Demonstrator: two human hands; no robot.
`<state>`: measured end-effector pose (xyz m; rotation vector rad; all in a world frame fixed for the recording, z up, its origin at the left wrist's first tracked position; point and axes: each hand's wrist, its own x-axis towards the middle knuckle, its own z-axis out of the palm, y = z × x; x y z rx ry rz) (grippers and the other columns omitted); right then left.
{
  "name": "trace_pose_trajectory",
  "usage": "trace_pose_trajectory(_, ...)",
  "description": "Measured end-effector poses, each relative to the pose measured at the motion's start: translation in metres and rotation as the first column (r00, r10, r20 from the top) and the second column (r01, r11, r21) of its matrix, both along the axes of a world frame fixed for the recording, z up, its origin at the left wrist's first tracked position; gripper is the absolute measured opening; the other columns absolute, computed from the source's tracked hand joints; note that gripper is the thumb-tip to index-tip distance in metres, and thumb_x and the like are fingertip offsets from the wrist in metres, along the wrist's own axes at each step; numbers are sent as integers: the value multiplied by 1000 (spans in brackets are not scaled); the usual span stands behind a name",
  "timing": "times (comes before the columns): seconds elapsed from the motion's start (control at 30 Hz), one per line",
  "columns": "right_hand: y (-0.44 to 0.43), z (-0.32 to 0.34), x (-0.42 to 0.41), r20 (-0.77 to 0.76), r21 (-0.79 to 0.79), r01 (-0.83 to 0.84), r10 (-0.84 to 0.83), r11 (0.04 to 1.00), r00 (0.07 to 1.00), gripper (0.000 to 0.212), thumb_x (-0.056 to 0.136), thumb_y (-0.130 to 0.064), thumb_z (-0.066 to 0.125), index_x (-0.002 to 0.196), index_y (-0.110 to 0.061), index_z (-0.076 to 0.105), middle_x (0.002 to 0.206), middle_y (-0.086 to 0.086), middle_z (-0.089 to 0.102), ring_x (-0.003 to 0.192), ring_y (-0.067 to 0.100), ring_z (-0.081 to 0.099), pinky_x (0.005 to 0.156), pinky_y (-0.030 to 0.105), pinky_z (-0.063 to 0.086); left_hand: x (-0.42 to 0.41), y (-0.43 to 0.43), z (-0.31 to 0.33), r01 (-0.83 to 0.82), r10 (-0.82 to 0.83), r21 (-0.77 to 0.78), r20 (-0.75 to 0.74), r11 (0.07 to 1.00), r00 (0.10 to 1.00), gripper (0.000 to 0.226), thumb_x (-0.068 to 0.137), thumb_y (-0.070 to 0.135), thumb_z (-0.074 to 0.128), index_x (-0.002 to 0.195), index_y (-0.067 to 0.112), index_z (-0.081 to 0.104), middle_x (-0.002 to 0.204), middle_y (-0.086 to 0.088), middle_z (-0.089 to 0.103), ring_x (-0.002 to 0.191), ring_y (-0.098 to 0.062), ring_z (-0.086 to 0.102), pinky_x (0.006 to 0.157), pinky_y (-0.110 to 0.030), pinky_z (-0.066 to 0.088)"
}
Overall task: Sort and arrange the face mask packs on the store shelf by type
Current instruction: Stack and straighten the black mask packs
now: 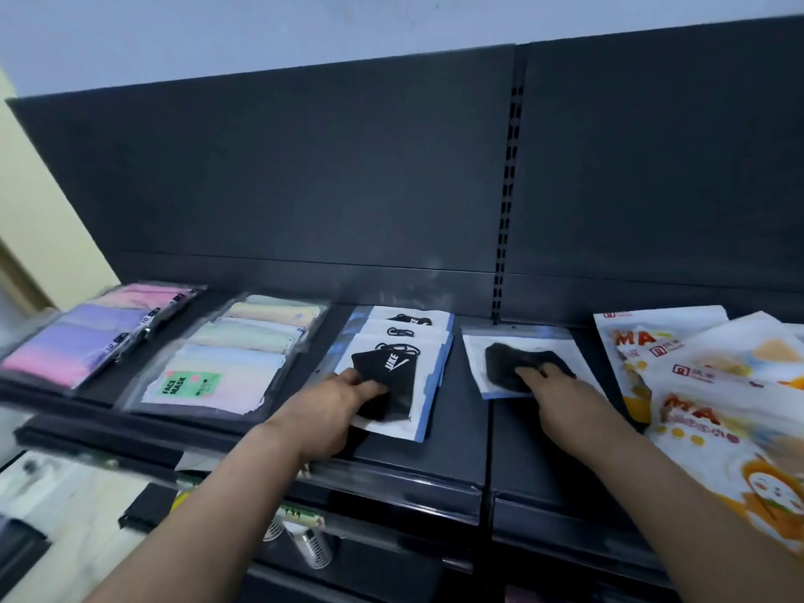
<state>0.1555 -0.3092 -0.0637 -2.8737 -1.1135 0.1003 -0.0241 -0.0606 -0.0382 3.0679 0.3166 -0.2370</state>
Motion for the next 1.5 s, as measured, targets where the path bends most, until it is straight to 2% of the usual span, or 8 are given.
trace_pose_trajectory(0.37,32,22,-37,104,615,-21,-56,788,993,69,80,21,40,137,-16,49,139,13,51,135,31,41,116,45,26,-1,19,2,-145,221,-392,156,908,963,52,94,18,48,144,31,42,135,-7,52,123,-26,50,104,-30,39)
trace_pose_trajectory(0.5,69,26,-65,138,555,-327,304,765,943,86,68,30,35,138,-18,47,146,-2,41,144,17,16,119,39,8,-2,37,26,13,718,-996,-54,-87,693,35,97,48,46,118,22,56,114,-11,64,97,-30,64,86,-46,55)
trace_pose_trajectory(0.57,86,21,-72,133,450,-381,361,808,923,91,68,27,34,140,-27,44,149,-8,35,144,9,6,119,33,0,-5,51,26,112,756,-975,-74,-192,650,45,90,38,64,126,16,50,120,-17,61,94,-30,64,81,-47,56)
trace_pose_trajectory(0.8,95,10,-89,-121,234,-70,100,970,988,78,82,14,34,137,-40,45,157,-4,22,148,19,6,120,38,5,-37,63,-5,-447,508,-338,115,828,854,54,70,40,76,115,18,54,109,-2,66,97,-25,64,75,-33,51)
trace_pose_trajectory(0.87,107,13,-102,-255,414,116,-7,903,967,44,97,-13,42,138,-31,46,154,2,32,145,20,21,116,30,17,-40,65,-1,-436,453,-209,37,875,891,52,70,47,74,112,22,55,110,1,65,100,-22,61,72,-28,44)
trace_pose_trajectory(1.0,122,8,-126,-375,233,251,-151,939,914,89,77,-62,61,149,-32,19,158,4,15,145,21,18,112,34,27,-35,77,8,-349,352,-89,22,933,936,70,70,57,73,125,21,49,121,-1,62,109,-22,57,80,-29,44)
trace_pose_trajectory(1.13,128,10,-135,-342,123,264,-209,957,916,103,73,-53,71,151,-33,8,159,6,5,143,31,13,114,38,25,-15,87,-6,-244,305,-473,54,847,951,117,68,60,75,153,18,7,156,-6,26,141,-27,30,111,-40,33)
trace_pose_trajectory(1.5,118,14,-116,-439,92,357,-284,930,853,111,68,-41,81,152,-31,9,160,9,3,146,28,5,116,38,22,21,55,-25,-211,299,-515,93,831,950,78,72,46,76,135,16,41,141,-11,32,129,-35,30,102,-40,37)
